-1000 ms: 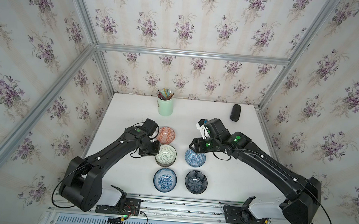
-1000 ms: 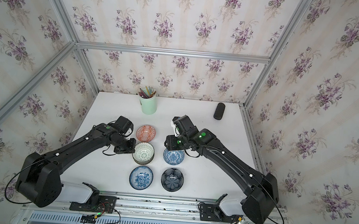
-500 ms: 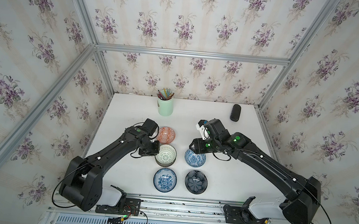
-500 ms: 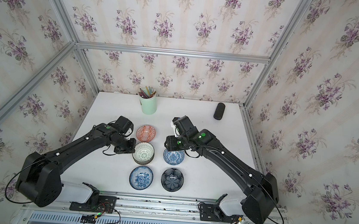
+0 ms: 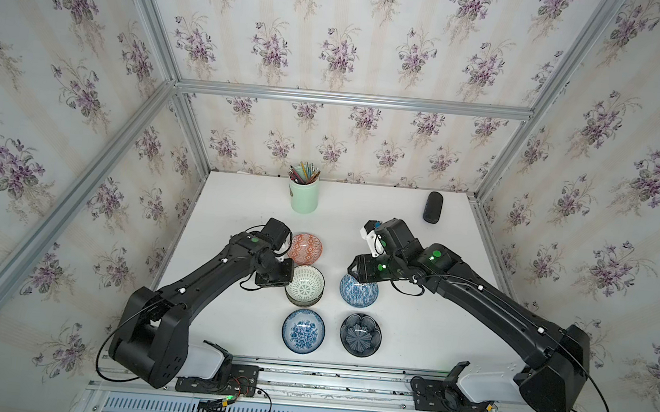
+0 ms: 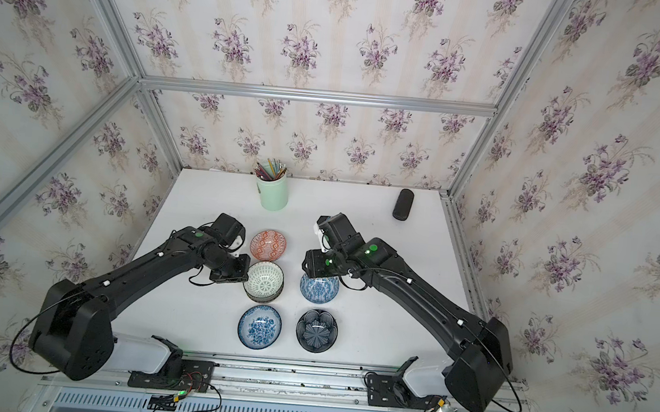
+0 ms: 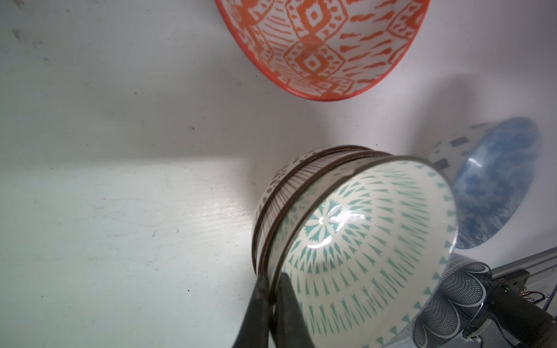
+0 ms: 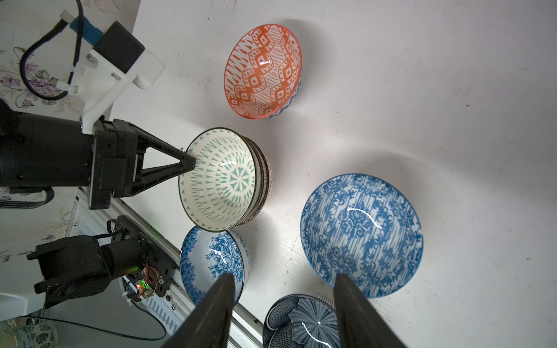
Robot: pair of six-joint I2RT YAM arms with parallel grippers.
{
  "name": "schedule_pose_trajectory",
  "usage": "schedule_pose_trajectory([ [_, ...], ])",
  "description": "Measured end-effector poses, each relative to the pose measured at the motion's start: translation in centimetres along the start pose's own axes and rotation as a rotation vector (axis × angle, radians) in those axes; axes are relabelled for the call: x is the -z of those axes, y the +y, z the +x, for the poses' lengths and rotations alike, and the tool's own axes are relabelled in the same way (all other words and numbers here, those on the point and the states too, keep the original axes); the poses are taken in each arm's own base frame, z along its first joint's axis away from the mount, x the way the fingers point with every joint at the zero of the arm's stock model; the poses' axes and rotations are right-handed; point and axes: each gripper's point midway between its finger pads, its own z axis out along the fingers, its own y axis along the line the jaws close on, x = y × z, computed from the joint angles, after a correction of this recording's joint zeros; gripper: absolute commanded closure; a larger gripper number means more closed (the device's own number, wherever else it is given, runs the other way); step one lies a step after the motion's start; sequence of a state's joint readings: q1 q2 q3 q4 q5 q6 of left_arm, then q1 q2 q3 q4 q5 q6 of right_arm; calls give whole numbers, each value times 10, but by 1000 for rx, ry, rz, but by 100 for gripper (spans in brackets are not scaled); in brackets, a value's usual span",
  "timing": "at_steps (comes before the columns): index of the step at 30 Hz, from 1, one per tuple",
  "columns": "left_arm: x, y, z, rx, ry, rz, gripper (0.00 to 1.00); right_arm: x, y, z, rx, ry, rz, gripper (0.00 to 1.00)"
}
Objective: Stack the bowls
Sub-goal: Place the bowl on the bowl.
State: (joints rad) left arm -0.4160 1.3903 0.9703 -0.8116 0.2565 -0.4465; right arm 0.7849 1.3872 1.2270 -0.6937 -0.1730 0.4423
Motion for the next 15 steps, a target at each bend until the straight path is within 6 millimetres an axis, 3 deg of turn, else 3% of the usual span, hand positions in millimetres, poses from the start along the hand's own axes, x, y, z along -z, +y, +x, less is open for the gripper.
schedule_pose_trajectory([
  [15, 1, -1, -1, -1, -1, 1, 87, -3, 1, -2, -4, 7, 0, 42],
])
